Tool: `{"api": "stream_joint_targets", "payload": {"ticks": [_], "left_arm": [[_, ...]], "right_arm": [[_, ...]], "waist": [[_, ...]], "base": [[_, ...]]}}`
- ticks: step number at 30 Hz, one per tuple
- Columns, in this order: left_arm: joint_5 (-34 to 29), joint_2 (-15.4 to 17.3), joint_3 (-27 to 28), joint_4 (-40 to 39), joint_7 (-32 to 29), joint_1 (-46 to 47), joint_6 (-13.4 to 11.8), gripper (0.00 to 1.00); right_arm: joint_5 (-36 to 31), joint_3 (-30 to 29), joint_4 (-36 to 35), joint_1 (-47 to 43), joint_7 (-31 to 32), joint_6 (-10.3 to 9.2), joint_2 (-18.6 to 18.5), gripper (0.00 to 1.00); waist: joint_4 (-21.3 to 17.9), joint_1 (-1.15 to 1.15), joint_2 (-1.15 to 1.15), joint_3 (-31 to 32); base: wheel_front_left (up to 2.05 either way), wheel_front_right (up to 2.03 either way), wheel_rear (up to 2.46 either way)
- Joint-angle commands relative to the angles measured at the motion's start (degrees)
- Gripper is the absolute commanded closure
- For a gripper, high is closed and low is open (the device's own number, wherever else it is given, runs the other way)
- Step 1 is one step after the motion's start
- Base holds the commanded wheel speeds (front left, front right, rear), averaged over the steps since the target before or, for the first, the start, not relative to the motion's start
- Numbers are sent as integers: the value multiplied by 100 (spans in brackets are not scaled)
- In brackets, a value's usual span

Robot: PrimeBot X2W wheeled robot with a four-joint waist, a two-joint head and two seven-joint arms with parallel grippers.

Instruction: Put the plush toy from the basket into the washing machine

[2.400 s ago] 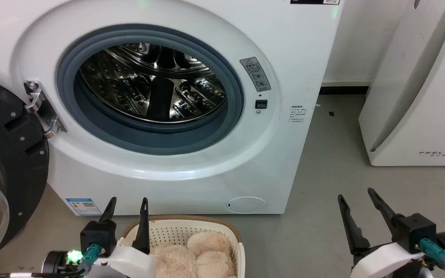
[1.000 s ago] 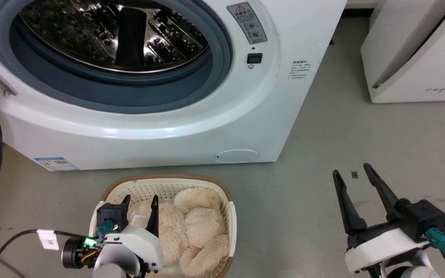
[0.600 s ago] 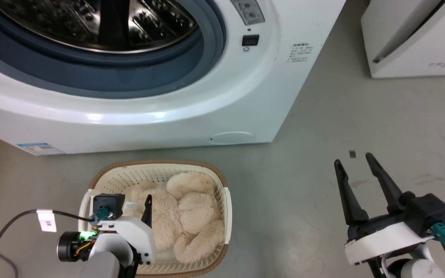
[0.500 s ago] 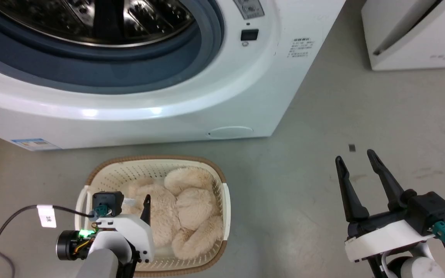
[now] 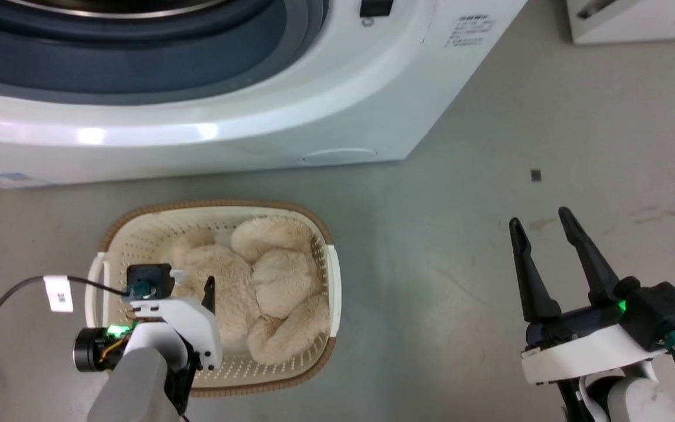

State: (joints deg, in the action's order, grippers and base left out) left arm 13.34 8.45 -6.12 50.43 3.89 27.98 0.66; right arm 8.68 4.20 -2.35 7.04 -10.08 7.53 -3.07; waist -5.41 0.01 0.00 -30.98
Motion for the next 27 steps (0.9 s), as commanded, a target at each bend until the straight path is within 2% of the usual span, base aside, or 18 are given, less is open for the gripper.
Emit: {"api": "stream_joint_targets", "payload": {"ticks": [1,8,16,27], "left_arm": [[41,59,-30,159,17,169,-21,0],[68,138,-223,601,-54,588,8,0],[234,280,-438,1215,-486,1201,279,0],[443,370,-654,1870,-582,1805,435,0]], "right_arm": [[51,22,-59,127,-62,-3,-10,0],[140,2,-144,206,-146,-3,-8,0],[273,82,-212,339,-265,-3,-3,0],[384,98,-311,484,-396,-4,1,0]], "waist": [[-15,-1,0,-170],[-14,-1,0,-612],[-84,-1,0,-1165],[-185,-1,0,-1763]], "base": [[0,0,0],[0,0,0],[0,0,0],[0,0,0]]}}
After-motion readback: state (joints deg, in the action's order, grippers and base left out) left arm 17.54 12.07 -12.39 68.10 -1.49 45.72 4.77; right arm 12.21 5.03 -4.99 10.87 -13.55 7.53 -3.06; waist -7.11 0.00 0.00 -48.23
